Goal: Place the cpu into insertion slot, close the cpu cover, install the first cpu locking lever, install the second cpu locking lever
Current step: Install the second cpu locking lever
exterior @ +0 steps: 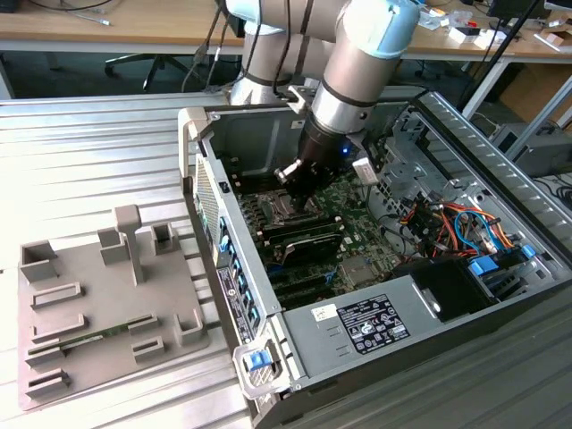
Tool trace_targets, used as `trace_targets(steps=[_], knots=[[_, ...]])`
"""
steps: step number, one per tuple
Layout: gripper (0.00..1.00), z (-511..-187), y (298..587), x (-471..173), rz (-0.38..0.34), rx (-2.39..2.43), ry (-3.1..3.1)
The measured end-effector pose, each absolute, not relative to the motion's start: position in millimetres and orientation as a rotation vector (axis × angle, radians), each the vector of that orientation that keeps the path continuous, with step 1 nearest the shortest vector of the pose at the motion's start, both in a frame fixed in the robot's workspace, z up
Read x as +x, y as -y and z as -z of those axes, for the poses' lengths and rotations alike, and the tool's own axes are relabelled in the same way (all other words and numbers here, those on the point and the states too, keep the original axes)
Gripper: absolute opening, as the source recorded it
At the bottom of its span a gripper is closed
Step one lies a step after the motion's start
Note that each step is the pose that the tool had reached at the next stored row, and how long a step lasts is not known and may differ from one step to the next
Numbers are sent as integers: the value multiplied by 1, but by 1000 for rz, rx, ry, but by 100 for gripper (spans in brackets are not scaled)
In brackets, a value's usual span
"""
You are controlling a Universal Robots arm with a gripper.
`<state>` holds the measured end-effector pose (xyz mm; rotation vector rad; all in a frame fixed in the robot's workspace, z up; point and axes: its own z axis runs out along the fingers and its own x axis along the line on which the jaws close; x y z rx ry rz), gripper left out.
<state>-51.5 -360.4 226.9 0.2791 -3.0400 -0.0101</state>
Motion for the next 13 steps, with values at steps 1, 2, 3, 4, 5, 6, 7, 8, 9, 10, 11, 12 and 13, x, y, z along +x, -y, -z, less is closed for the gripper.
trace_targets(steps=[1,2,3,4,5,6,7,8,9,10,11,12,13], knots=[[11,-227,360,-42,11,278,3032],[11,-227,360,-34,12,278,3025],[11,-227,359,-29,13,277,3021],[11,-227,359,-24,13,277,3017],[11,-227,359,-14,15,276,3007],[11,-227,359,-6,15,275,2999],[11,-227,359,2,17,275,2990],[11,-227,359,8,18,274,2982],[11,-227,360,9,18,274,2978],[11,-225,361,10,17,273,2975],[11,-225,362,9,16,273,2975],[11,-224,363,10,16,273,2974],[11,-222,364,9,16,273,2974]])
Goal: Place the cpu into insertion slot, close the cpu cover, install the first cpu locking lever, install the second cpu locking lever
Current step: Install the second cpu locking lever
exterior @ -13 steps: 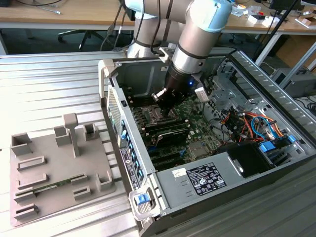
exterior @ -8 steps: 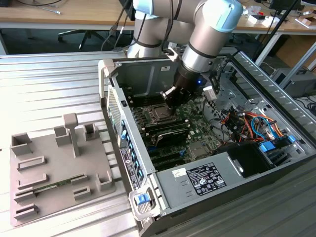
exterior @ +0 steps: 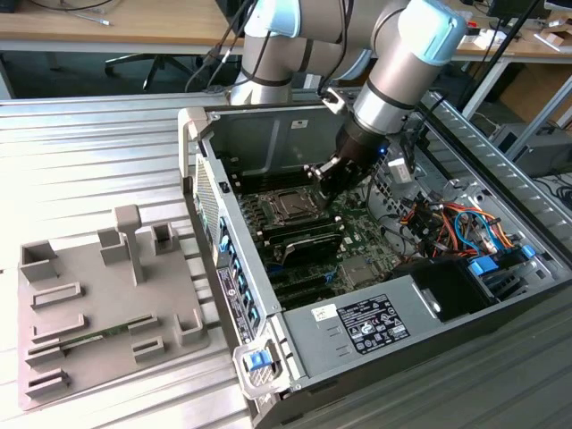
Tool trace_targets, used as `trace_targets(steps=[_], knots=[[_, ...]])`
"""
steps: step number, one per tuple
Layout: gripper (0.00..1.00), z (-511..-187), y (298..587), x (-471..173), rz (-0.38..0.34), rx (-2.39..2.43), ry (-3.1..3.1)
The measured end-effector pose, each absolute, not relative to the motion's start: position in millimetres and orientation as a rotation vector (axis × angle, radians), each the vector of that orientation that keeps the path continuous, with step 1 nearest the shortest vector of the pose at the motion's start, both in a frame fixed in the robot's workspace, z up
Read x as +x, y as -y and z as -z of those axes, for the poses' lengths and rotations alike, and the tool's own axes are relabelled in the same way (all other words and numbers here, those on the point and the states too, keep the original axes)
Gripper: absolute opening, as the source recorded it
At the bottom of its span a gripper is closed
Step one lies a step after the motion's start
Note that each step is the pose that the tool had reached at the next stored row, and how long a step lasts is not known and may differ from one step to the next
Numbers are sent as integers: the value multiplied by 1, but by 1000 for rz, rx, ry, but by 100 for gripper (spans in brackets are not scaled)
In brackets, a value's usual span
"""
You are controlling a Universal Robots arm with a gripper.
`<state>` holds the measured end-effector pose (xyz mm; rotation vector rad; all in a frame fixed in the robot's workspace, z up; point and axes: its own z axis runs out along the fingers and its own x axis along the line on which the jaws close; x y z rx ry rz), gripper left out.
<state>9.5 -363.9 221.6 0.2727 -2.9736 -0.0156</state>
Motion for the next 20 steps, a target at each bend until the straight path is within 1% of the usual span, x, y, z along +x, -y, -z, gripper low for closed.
trace_targets(steps=[4,7,20], knots=[[11,-212,365,10,15,273,2972],[11,-211,371,9,16,273,2972],[11,-209,374,-4,15,273,2972]])
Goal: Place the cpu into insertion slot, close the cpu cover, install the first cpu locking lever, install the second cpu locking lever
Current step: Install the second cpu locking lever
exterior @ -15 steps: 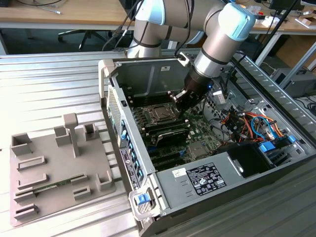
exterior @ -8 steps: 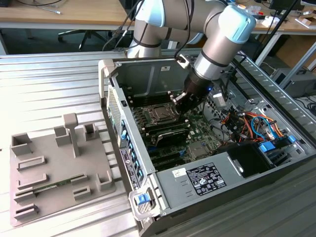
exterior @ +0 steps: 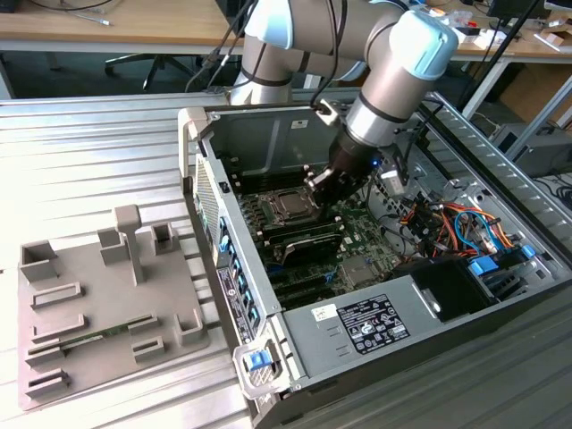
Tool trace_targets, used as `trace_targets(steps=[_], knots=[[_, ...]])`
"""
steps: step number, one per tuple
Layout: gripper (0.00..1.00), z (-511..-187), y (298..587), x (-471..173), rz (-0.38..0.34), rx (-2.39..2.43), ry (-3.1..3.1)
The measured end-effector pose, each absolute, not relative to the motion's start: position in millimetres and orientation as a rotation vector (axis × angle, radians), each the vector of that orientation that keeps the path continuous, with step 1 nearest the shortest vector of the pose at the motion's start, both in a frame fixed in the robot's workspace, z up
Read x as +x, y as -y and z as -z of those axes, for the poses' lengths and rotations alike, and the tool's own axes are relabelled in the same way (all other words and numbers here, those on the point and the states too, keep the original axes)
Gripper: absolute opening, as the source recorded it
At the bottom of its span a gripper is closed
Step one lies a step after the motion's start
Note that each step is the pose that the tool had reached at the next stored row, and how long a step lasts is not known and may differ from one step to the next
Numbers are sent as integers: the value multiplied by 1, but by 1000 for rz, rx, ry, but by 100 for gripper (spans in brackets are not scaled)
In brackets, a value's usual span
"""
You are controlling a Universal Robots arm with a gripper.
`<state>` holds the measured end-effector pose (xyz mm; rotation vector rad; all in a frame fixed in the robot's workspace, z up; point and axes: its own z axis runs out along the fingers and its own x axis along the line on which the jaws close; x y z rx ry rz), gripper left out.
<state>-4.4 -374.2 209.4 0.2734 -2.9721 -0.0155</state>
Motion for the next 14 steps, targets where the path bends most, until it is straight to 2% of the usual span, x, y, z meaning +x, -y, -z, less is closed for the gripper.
trace_targets(steps=[14], knots=[[11,-209,375,3,15,273,2971]])
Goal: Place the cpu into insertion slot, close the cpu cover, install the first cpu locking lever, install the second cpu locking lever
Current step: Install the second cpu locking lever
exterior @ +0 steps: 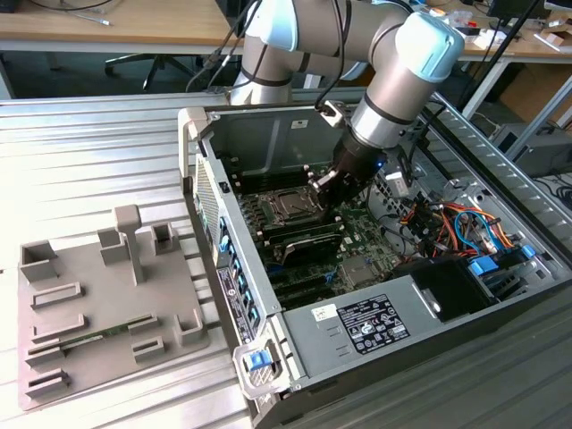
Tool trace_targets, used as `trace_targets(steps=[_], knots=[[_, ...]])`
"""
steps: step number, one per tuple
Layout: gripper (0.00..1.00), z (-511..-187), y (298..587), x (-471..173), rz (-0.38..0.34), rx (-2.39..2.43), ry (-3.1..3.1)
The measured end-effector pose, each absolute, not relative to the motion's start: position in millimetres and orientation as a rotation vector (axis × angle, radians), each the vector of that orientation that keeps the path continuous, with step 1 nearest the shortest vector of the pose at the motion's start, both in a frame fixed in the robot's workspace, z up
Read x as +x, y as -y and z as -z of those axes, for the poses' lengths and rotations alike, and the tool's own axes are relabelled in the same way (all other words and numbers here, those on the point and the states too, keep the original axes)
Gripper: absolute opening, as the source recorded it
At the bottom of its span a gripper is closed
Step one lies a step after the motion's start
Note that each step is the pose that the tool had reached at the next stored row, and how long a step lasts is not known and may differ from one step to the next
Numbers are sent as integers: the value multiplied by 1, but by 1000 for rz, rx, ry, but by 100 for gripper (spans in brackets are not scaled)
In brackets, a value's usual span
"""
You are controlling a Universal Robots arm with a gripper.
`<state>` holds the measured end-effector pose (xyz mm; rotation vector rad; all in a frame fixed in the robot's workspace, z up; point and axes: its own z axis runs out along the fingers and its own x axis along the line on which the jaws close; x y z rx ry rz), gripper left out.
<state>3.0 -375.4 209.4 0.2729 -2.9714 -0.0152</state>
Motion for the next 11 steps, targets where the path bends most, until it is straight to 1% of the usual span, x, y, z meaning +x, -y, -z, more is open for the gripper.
trace_targets(steps=[11], knots=[[11,-209,373,-24,21,270,2974]])
